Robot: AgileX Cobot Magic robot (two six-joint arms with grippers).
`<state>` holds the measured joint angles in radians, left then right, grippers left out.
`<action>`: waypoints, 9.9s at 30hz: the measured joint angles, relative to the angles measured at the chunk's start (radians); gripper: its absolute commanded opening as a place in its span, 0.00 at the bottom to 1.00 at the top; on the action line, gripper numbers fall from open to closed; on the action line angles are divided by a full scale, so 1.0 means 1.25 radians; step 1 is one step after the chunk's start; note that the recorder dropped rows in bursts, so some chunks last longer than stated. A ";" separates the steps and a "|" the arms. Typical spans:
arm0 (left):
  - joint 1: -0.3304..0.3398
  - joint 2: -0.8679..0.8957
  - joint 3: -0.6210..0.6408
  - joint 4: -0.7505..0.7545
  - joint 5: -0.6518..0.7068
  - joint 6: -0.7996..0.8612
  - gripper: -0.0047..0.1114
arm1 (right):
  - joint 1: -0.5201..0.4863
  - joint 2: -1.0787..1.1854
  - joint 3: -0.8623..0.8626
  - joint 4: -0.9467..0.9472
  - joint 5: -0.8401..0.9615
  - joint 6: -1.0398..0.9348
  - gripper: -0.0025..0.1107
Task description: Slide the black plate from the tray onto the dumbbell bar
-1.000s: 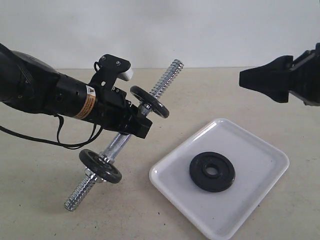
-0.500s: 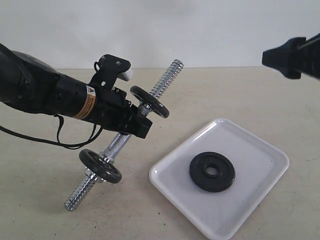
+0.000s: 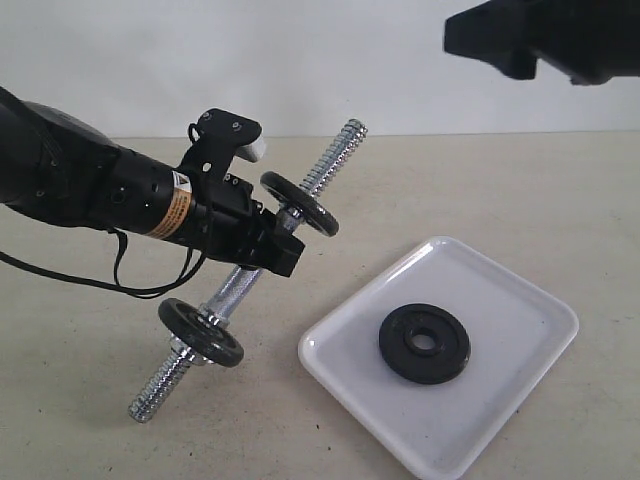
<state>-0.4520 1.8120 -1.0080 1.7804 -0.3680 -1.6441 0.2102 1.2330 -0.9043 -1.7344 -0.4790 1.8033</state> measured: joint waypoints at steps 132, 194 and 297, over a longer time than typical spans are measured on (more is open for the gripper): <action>0.000 0.000 0.000 0.000 0.005 -0.011 0.08 | 0.174 0.249 0.182 -0.008 0.220 0.180 0.83; 0.000 0.000 0.000 0.000 -0.010 -0.024 0.08 | 0.226 0.253 0.195 -0.008 0.377 0.031 0.83; 0.000 0.000 0.000 0.001 -0.010 -0.024 0.08 | 0.303 0.344 0.213 0.148 0.411 -0.089 0.83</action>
<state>-0.4520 1.8120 -1.0080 1.7819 -0.3807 -1.6735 0.5883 1.6626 -0.6387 -1.5500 0.0343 1.6924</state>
